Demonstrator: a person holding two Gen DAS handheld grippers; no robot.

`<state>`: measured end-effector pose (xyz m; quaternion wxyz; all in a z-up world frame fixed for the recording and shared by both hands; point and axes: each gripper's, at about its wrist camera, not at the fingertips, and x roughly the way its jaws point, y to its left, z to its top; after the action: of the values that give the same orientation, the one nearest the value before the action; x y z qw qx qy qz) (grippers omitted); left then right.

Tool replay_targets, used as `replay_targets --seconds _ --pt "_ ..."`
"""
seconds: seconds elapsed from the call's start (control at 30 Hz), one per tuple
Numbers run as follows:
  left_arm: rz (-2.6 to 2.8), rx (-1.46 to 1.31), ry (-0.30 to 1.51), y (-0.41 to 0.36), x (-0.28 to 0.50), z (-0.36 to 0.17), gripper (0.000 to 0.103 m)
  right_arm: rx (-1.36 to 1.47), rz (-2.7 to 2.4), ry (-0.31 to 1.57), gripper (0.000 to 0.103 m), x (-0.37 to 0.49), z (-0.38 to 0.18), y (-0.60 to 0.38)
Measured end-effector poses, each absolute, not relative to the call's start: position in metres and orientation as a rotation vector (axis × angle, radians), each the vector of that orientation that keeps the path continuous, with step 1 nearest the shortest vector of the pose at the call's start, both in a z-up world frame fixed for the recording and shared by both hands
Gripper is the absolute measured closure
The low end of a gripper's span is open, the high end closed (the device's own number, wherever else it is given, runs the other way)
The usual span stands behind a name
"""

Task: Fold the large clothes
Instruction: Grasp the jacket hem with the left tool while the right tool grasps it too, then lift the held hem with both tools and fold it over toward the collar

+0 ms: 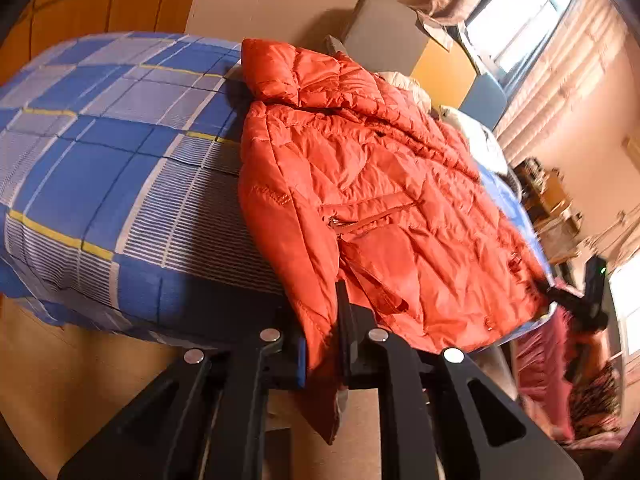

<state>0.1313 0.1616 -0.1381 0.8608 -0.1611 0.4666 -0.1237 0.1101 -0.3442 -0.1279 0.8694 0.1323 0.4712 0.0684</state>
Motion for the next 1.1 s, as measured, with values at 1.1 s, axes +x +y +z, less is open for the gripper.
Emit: replay_targets --seconds 1.1 --pt "-0.370 -0.458 0.715 0.181 0.066 -0.047 0.096 0.599 0.461 0.743 0.096 0.047 -0.029 -0.368"
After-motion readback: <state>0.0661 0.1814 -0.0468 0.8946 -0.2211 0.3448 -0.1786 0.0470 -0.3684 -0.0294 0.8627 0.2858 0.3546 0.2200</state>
